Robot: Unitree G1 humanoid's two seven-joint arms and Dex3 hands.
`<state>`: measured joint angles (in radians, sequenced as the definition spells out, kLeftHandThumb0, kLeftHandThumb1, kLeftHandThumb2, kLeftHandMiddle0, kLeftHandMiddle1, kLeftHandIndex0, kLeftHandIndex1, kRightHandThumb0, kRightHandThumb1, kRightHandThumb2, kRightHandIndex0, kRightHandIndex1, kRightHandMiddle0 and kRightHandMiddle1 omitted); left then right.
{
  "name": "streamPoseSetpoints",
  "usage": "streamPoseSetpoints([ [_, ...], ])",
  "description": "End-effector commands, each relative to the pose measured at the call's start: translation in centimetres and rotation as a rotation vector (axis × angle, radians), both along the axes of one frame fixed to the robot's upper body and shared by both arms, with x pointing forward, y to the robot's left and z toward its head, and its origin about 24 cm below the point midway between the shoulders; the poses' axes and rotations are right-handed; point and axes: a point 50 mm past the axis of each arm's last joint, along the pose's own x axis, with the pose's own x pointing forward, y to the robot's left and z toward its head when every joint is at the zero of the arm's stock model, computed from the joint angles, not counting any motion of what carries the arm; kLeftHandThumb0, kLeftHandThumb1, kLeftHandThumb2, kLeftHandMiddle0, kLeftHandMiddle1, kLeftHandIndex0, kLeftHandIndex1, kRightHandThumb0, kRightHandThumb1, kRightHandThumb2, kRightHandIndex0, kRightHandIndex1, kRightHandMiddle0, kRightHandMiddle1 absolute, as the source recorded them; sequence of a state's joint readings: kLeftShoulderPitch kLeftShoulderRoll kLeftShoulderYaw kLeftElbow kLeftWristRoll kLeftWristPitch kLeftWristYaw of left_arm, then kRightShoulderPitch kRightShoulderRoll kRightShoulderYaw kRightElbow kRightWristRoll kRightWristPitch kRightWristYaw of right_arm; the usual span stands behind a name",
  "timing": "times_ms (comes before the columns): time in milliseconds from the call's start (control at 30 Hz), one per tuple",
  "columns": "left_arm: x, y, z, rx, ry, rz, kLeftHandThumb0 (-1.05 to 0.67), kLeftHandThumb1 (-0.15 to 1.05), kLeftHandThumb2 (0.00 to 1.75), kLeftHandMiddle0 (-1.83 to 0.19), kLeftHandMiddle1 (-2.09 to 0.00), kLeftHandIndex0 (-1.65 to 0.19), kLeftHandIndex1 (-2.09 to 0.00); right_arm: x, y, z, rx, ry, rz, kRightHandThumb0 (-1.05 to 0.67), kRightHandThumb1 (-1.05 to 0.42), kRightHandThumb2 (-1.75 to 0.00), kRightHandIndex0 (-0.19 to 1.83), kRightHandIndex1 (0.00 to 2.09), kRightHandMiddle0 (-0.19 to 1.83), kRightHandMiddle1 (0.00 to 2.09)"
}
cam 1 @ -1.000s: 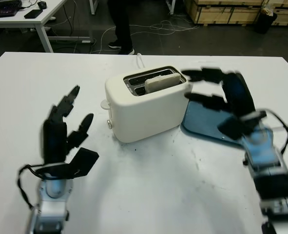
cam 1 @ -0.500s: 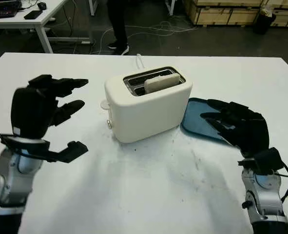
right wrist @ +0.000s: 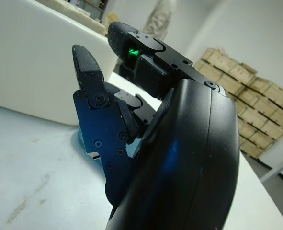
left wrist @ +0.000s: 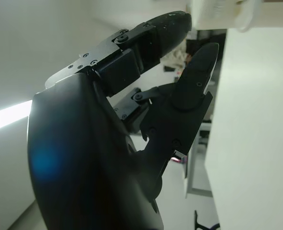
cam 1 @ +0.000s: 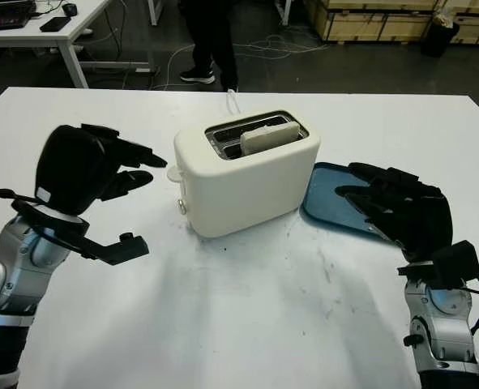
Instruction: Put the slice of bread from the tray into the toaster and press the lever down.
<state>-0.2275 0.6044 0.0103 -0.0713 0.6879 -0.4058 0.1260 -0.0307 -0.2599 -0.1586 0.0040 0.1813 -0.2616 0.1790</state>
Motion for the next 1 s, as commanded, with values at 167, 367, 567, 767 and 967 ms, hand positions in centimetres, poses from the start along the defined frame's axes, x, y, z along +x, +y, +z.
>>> streamPoseSetpoints([
  [167,1.0,-0.4,0.0,0.044,0.034,0.025,-0.32,0.72,0.01,-1.09,-0.96,-1.37,-0.06,0.4,0.0,0.5,-0.009,0.004,0.019,-0.31,-0.84,0.0,1.03,0.34,1.04,0.0],
  [367,1.1,-0.5,-0.4,0.031,0.072,0.06,-0.3,0.76,0.01,-1.04,-1.03,-1.36,-0.04,0.4,0.1,0.5,-0.01,0.01,0.033,-0.31,-0.84,0.0,1.02,0.34,1.04,0.0],
  [567,1.1,-0.5,0.1,-0.005,0.023,0.076,-0.25,0.81,0.01,-1.08,-0.95,-1.34,-0.02,0.4,0.1,0.3,-0.025,0.015,0.033,-0.31,-0.84,0.0,1.02,0.34,1.04,0.0],
  [767,1.1,-0.7,0.1,-0.026,0.016,0.076,-0.2,0.79,0.0,-1.13,-0.93,-1.33,-0.01,0.4,-0.1,0.5,-0.012,0.015,0.033,-0.33,-0.84,0.0,1.01,0.35,1.04,0.0],
  [967,1.3,-1.2,0.0,-0.039,0.032,0.062,-0.15,0.78,0.0,-1.14,-0.82,-1.33,-0.01,0.5,-0.2,0.6,-0.02,0.003,0.036,-0.32,-0.85,0.0,0.99,0.34,1.02,0.0],
])
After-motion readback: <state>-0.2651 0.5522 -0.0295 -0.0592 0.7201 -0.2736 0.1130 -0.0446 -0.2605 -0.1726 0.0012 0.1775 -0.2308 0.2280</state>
